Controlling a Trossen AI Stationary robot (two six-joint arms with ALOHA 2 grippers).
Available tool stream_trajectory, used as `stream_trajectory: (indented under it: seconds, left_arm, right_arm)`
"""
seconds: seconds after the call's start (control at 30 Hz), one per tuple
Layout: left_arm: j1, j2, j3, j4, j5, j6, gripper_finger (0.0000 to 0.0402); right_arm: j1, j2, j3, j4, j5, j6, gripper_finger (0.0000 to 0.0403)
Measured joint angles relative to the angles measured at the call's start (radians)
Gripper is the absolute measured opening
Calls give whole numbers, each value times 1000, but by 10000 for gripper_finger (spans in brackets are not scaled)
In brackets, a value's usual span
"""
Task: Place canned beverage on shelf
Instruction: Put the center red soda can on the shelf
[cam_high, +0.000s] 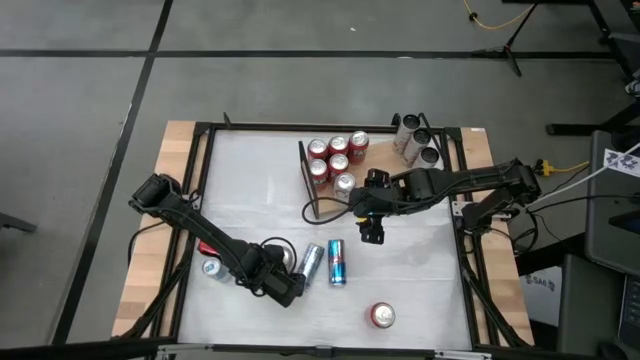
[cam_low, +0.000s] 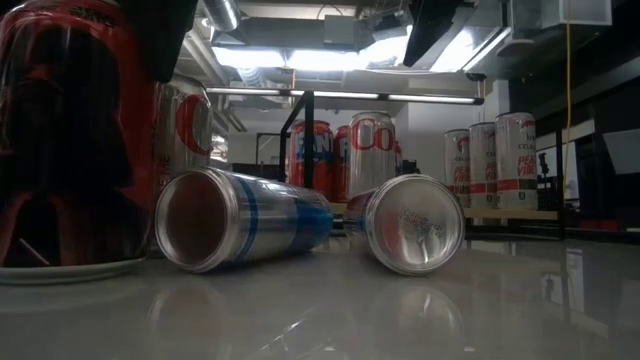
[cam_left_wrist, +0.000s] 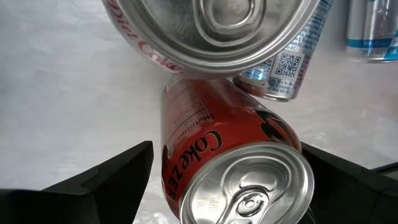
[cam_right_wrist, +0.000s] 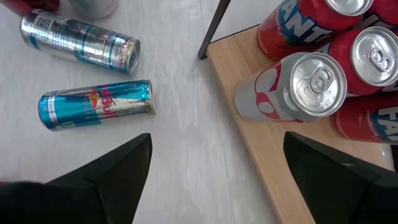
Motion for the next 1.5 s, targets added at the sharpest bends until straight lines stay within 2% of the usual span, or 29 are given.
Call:
stream_trajectory:
  seconds: [0.3,0.5,0.83,1.07,1.13,1.27,1.5]
  left_arm:
    - [0,0,0,-4,-59,-1,365]
    - [0,0,0,-3,-50,-5,363]
    - [0,0,0,-2,-48,-32,293]
    - [0,0,0,-2,-37,-4,285]
    - [0,0,0,-4,-28,53,284]
    - [-5,0,0,-3,-12,267,283]
    - [-9,-1,0,5,54,798,286]
  right_arm:
    - [0,0,0,0,0,0,353]
    - [0,0,0,0,0,0,354]
    - [0,0,0,1,0,0,353]
    - [0,0,0,1,0,0,353]
    - [0,0,0,1,0,0,353]
    - [0,0,0,1,0,0,353]
    - [0,0,0,1,0,0,354]
